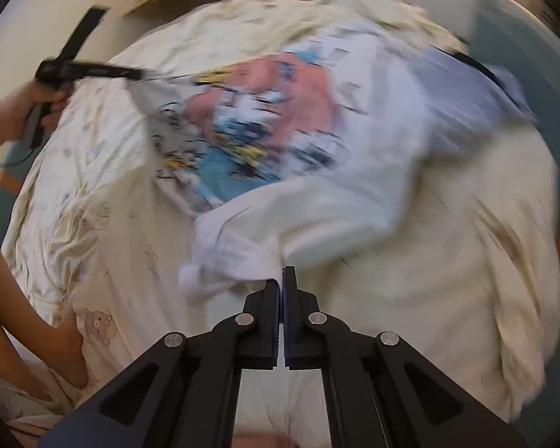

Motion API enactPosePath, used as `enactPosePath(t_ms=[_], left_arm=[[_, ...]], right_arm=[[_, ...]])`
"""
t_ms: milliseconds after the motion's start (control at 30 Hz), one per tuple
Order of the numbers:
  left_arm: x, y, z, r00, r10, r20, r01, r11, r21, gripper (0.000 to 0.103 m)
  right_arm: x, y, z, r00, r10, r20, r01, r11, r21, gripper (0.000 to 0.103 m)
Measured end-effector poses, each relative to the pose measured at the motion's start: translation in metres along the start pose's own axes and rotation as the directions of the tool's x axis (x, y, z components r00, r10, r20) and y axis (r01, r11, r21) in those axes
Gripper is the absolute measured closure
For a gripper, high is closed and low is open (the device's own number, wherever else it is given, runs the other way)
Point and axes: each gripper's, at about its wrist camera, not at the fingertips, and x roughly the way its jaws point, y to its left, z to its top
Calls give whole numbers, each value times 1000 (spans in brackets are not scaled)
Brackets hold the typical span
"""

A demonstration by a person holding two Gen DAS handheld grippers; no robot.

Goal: Fold clothes

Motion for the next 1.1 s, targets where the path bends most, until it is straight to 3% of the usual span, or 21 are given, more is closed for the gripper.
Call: enactPosePath(t_ms=[133,300,433,667,700,733,800,867,900,967,1033,1100], left_arm=[[-16,-5,4,1000,-24,15,24,1000,10,98],[-28,-24,-11,994,-29,-106,49,982,184,98],[-15,-26,-43,970,10,-243,57,963,264,98],[12,-26,-69,939,18,-345,77,962,260,95],[14,-25,-70,935,18,-354,81,962,261,95],[15,-24,-70,932,17,-363,84,962,261,94],[20,-18,-71,913,-20,-406,123,966,229,82],[20,-12,-73,905,-32,-425,142,963,229,78],[18,-9,-74,902,-35,-431,151,960,237,77],[16,-2,-78,896,-41,-442,169,952,255,76],[12,8,-83,904,-12,-427,160,937,312,75],[10,18,-84,923,12,-385,129,932,339,74]], right_arm=[[-13,-24,-33,999,-39,-31,42,994,102,103],[-2,-41,-60,992,-71,-100,87,984,156,103],[16,-50,-71,984,-88,-155,116,977,181,103],[48,-66,-89,962,-113,-250,170,961,220,101],[53,-68,-92,958,-116,-264,178,958,225,96],[55,-72,-93,952,-119,-282,189,954,235,79],[53,-81,-92,942,-108,-317,199,942,270,68],[43,-87,-90,947,-90,-308,185,937,296,54],[37,-89,-88,947,-93,-306,187,938,294,39],[26,-90,-83,952,-79,-297,166,945,281,35],[13,-91,-73,966,-66,-252,136,954,269,35],[2,-90,-52,982,-72,-174,114,962,246,35]])
